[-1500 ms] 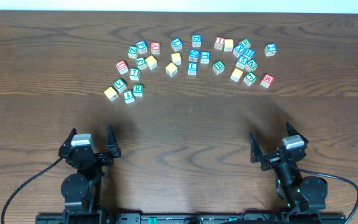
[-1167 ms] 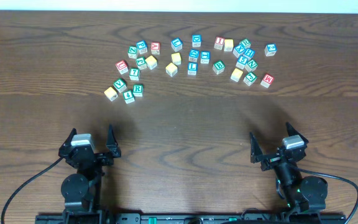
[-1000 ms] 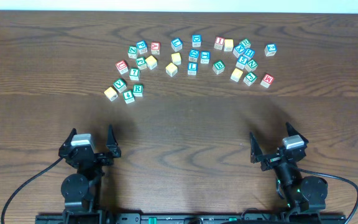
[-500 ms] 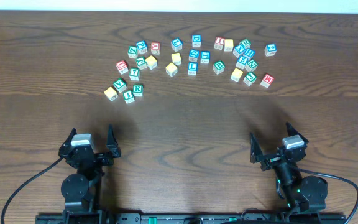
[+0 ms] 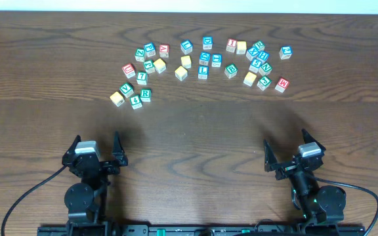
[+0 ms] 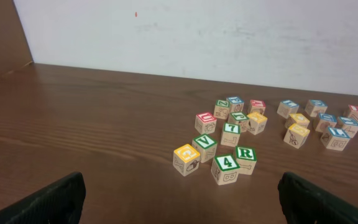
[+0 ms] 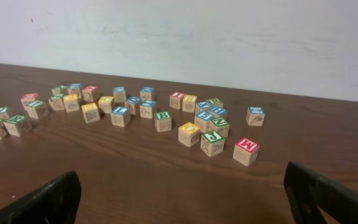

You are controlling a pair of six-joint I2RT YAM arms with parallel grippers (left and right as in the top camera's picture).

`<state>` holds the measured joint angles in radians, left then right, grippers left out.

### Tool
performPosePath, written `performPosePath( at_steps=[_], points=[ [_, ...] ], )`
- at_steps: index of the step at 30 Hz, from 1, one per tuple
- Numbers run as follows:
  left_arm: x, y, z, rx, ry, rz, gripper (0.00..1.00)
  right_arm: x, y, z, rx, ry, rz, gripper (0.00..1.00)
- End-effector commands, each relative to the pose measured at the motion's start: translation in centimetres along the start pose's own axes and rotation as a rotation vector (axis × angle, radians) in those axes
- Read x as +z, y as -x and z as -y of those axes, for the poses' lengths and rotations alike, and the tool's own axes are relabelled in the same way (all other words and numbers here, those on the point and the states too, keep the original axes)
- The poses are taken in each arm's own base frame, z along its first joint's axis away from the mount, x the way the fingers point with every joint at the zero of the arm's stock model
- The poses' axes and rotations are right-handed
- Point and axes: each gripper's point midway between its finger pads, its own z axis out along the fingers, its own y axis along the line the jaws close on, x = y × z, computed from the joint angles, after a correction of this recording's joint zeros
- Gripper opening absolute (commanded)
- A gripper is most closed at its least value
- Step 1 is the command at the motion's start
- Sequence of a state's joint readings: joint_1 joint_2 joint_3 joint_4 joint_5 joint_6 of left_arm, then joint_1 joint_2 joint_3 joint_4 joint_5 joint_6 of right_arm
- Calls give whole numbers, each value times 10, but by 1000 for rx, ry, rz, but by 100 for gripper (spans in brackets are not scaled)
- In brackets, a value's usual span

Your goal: Spell out CORL

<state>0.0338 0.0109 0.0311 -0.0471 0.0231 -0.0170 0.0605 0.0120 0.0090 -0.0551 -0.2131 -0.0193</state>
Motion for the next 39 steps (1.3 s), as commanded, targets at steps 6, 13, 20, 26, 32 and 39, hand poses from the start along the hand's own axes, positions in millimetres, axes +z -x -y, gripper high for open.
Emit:
performPosePath(
  at_steps=[6,13,20,26,32,39],
  points=[
    [2,-16,-4,22,16,-40,97,0,-1,0,7,3,2,99],
    [2,-16,-5,22,21,-40,97,0,-1,-1,7,3,2,99],
    [2,-17,-4,21,19,-41,97,0,-1,0,7,3,2,99],
    [2,-14,-4,20,15,-31,98,0,-1,0,7,3,2,99],
    [-1,3,-2,19,12,2,98,0,-1,0,7,3,2,99],
    [-3,12,-1,19,11,18,97,0,-1,0,7,3,2,99]
  ],
)
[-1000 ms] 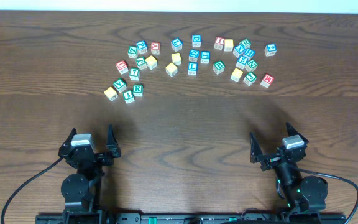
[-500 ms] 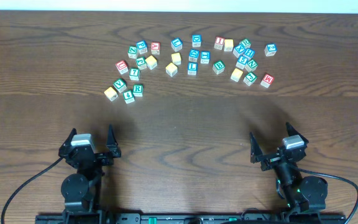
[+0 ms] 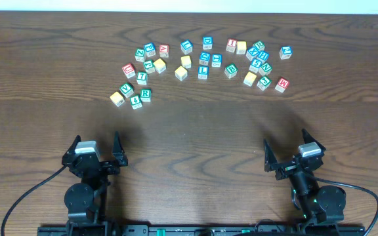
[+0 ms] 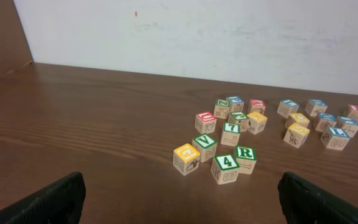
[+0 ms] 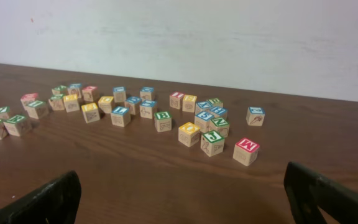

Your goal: Spell out CORL

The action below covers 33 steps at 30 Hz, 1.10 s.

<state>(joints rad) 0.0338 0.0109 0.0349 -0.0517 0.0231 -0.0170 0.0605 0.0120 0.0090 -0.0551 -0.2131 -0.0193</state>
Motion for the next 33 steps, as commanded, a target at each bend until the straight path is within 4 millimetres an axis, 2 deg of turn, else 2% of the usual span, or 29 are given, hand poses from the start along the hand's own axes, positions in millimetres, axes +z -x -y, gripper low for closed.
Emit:
performPosePath(
  at_steps=[1,6,12,16,23,29,33],
  points=[
    [-3,11,-2,19,11,16,97,0,-1,-1,7,3,2,99],
    [-2,12,-1,19,12,1,97,0,-1,0,7,3,2,99],
    [-1,33,0,21,13,-17,97,0,-1,0,7,3,2,99],
    [7,54,3,23,14,-83,98,0,-1,0,7,3,2,99],
    [26,99,29,14,-102,-209,98,0,-1,0,7,3,2,99],
    [52,138,47,-6,-173,-368,97,0,-1,0,7,3,2,99],
    [72,156,62,-32,-238,-484,98,0,-1,0,7,3,2,99]
  ],
)
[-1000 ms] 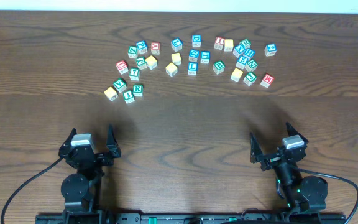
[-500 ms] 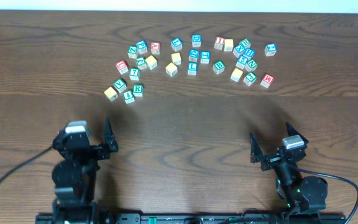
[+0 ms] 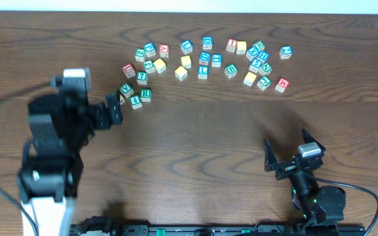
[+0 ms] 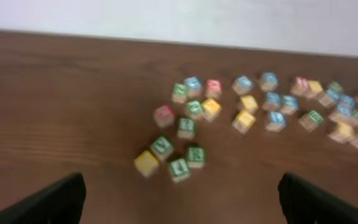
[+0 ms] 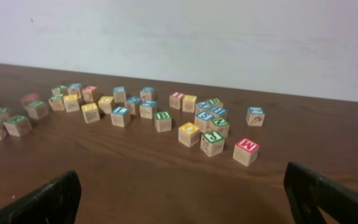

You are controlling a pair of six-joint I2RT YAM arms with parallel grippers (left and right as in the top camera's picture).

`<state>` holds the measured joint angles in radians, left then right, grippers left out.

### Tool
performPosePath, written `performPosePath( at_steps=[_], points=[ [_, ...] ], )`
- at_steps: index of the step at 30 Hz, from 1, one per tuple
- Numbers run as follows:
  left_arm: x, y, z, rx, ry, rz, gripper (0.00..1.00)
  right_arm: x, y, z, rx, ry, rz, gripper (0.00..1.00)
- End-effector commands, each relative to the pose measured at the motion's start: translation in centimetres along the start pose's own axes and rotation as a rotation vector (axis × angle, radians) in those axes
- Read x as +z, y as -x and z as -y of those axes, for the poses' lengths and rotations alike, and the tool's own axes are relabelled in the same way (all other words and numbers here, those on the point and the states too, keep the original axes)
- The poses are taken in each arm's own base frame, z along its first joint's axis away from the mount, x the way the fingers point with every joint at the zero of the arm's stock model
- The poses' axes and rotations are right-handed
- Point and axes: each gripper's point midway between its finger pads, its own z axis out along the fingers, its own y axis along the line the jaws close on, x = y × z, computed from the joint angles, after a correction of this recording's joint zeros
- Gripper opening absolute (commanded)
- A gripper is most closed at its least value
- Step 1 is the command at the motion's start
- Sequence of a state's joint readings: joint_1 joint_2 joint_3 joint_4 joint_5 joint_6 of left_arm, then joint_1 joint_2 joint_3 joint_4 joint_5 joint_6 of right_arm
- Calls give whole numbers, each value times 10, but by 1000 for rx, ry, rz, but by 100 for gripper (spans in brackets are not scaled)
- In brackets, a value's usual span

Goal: Spell out CORL
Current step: 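Reach the left gripper forward over the yellow C block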

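Note:
Wooden letter blocks lie scattered along the far part of the table. Among them are a red C point(image 3: 128, 68), a green R point(image 3: 146, 94) and a blue L point(image 3: 203, 71). My left gripper point(image 3: 110, 108) is open and empty, raised just near of the left end of the cluster, and it partly covers a yellow block there. The blurred left wrist view looks down on the red C point(image 4: 164, 114) and the green R point(image 4: 196, 155) ahead of the left gripper point(image 4: 179, 199). My right gripper point(image 3: 286, 149) is open and empty low at the near right, as the right wrist view point(image 5: 179, 199) also shows.
Several other blocks spread to the right, ending with a red M point(image 3: 281, 84) and a blue block point(image 3: 285, 52). A white wall point(image 5: 179, 37) runs behind the table's far edge. Bare brown table point(image 3: 195, 144) separates the blocks from the right arm's base.
My left arm has left its low resting pose at the near left; it is now raised and further forward, with its open gripper at the left end of the blocks. The right arm has not moved.
At both earlier moments the two arms rested low at the near edge with grippers open, and the blocks lay scattered at the far side. Now the left arm is up over the left blocks. No block has changed place.

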<state>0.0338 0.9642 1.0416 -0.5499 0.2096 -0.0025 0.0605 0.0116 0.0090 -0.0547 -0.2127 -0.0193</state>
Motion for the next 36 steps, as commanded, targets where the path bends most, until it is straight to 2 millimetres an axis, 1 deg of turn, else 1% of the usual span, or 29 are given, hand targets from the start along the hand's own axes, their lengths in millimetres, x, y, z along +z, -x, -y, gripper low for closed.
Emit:
performPosePath(
  at_steps=[1,3,4,6,9,12,14,18,22,24,26,27,28,30,31,33,36],
  points=[
    [9,36,18,-6,-99,-54,98,0,-1,-1,7,3,1,99],
    [21,46,23,-8,-116,-111,98,0,-1,-1,7,3,1,99],
    [35,56,30,-4,-132,-159,98,0,-1,-1,7,3,1,99],
    [49,65,41,32,-157,-195,98,0,-1,-1,7,3,1,99],
    [75,74,65,100,-205,-245,98,0,-1,-1,7,3,1,99],
    [101,78,83,138,-213,-292,98,0,-1,-1,7,3,1,99],
    [116,75,91,153,-210,-329,98,0,-1,-1,7,3,1,99],
    [150,60,110,190,-238,-399,98,0,-1,-1,7,3,1,99],
    [187,41,130,253,-275,-418,98,0,-1,-1,7,3,1,99],
    [202,30,137,266,-284,-434,98,0,-1,-1,7,3,1,99],
    [218,20,140,285,-288,-446,98,0,-1,-1,7,3,1,99],
    [236,7,142,232,-285,-468,98,0,-1,-1,7,3,1,99],
    [246,0,141,200,-275,-483,98,0,-1,-1,7,3,1,99],
    [260,-8,136,132,-243,-500,98,0,-1,-1,7,3,1,99],
    [267,-10,131,78,-211,-504,98,0,-1,-1,7,3,1,99],
    [274,-12,121,-2,-158,-508,98,0,-1,-1,7,3,1,99],
    [276,-13,110,-50,-129,-515,97,0,-1,-1,7,3,1,99]
  ],
)
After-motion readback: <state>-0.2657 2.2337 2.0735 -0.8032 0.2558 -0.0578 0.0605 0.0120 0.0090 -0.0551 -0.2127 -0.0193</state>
